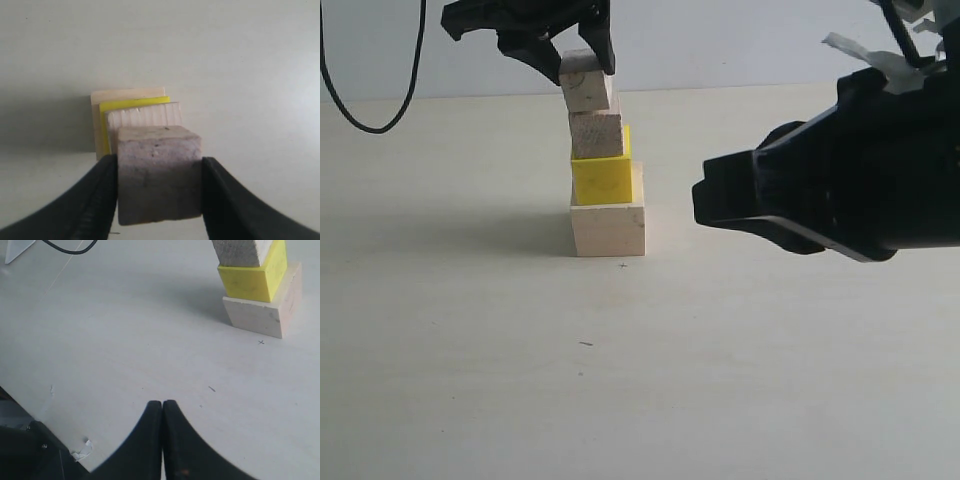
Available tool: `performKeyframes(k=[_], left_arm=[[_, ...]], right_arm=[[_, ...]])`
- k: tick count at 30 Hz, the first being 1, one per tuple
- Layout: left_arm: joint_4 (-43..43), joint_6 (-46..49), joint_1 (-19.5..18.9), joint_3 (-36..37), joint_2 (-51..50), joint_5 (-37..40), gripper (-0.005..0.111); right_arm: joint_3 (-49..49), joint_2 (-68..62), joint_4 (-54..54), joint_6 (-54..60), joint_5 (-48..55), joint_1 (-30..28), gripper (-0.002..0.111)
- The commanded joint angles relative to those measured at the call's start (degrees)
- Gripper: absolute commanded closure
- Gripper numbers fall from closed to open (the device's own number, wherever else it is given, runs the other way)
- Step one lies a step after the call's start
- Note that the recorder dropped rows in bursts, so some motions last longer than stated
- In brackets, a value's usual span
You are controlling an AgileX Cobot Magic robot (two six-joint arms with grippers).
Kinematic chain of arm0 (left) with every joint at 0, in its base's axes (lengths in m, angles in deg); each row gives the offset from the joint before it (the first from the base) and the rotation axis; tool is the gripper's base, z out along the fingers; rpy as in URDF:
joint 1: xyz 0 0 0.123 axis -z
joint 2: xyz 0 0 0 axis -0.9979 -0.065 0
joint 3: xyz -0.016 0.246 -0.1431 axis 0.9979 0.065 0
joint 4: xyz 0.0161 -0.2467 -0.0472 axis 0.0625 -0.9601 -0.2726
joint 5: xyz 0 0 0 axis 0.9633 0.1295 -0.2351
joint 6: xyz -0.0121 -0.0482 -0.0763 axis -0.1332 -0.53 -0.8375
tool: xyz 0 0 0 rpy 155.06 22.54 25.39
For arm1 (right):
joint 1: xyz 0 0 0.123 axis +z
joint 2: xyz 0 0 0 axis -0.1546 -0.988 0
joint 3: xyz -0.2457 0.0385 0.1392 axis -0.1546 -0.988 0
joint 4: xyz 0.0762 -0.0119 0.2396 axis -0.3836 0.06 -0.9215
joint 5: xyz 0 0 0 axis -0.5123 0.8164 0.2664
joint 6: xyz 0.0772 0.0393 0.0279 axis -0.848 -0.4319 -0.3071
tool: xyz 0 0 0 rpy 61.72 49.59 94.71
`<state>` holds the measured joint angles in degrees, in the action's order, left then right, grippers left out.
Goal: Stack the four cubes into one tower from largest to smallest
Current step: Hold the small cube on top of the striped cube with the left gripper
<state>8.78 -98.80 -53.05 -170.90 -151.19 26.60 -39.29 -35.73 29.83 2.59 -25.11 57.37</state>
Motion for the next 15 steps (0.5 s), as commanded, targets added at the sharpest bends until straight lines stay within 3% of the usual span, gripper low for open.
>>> performKeyframes(k=[1,15], left_arm=[[0.21,-0.44,0.01,0.19,0.64,-0.74,0.107],[0.09,-0.44,0.01,0.19,-0.18,-0.92,0.107]], right_arm=[[-0.32,0.39,0.59,-0.07,-0.3,-0.27,0.108],[-0.32,0.39,0.59,-0.07,-0.3,-0.27,0.108]])
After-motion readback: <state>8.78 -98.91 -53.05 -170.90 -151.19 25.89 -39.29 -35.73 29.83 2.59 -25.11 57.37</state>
